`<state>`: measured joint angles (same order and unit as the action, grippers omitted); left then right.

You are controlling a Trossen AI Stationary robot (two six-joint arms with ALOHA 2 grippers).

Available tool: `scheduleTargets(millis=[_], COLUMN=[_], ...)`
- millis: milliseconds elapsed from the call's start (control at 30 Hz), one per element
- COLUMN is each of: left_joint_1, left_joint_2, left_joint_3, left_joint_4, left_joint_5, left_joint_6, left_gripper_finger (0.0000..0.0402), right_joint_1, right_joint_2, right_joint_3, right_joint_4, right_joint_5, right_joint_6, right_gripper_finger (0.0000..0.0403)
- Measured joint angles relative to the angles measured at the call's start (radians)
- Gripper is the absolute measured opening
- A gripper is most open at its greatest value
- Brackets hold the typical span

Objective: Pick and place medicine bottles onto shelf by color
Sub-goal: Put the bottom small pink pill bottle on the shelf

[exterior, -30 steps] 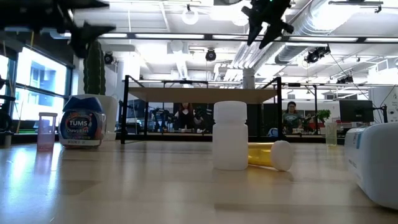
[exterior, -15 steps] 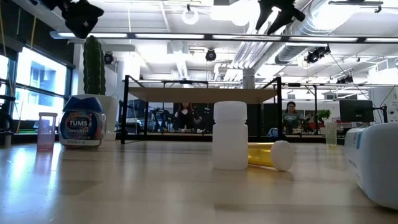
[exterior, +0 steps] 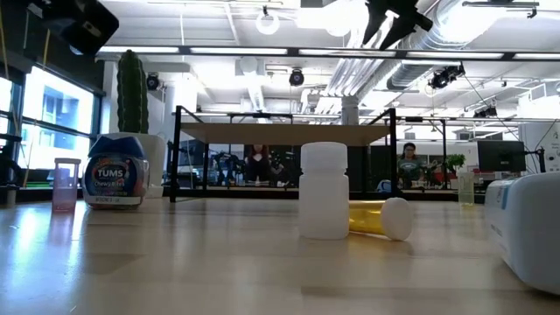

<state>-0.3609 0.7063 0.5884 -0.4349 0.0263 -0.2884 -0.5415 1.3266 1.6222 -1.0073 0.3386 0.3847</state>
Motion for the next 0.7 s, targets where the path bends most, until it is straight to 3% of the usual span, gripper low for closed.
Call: scheduleTargets(millis=[700], left_joint_1=[-0.220], left_joint_2=[0.023], left_joint_3=[0.000], left_joint_4=[-0.212], left_joint_5=[-0.079], left_joint_6=[-0.401], left_gripper_finger=[0.0227], right_joint_1=[0.000], right_joint_2=[0.000], right_joint_3=[0.000], right_joint_4=[-0.074], right_joint_5=[-0.002], right_joint_6=[0.000], right_gripper_finger=[0.0229])
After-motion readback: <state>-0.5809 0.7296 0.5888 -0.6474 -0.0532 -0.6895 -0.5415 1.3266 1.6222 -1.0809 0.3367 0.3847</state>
